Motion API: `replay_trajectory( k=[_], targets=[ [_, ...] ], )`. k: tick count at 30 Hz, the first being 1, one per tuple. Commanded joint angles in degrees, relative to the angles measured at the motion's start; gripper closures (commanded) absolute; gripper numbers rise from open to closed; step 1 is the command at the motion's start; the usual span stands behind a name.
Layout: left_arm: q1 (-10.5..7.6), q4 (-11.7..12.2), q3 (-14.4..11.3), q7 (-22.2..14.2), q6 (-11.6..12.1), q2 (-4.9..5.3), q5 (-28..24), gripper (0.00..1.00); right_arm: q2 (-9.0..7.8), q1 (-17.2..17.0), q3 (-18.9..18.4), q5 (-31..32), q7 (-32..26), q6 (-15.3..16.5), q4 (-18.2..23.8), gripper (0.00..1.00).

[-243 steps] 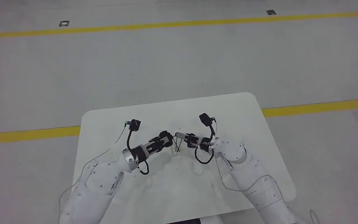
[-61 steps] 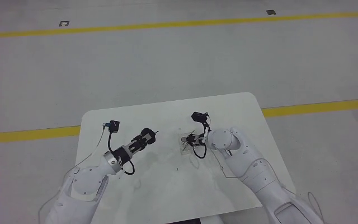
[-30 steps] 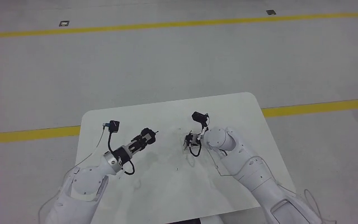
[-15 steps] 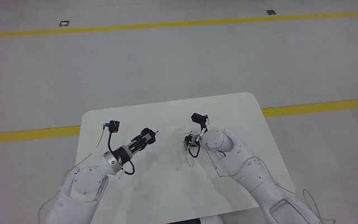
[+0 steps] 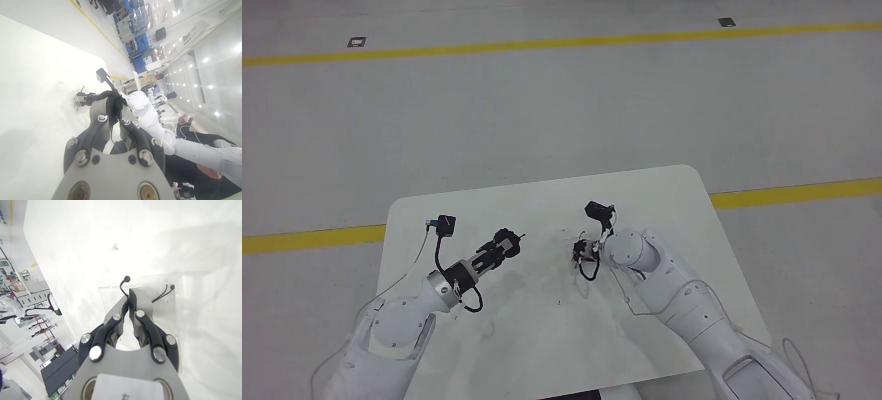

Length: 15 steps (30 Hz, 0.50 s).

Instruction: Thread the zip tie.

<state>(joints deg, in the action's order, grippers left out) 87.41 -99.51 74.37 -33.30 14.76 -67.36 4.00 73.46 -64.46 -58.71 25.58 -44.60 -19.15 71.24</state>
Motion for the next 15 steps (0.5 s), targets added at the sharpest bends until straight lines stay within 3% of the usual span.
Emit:
replay_trajectory(
  k=[1,11,15],
  targets=[
    [0.00,0.00,0.00,0.00,0.00,0.00,0.00,1.00,-0.25,-0.65,-1.10,-0.69,0.40,0.90,1.08,1.00],
    [0.00,0.00,0.00,0.00,0.00,0.00,0.00,1.00,-2.20,-6.07,-8.85,-4.78,0.22,8.33,7.78,1.00],
    [0.00,0.00,0.00,0.00,0.00,0.00,0.00,1.00,-2.93,-8.94,-12.94,-8.73,1.29,13.73,10.59,1.00]
  ],
)
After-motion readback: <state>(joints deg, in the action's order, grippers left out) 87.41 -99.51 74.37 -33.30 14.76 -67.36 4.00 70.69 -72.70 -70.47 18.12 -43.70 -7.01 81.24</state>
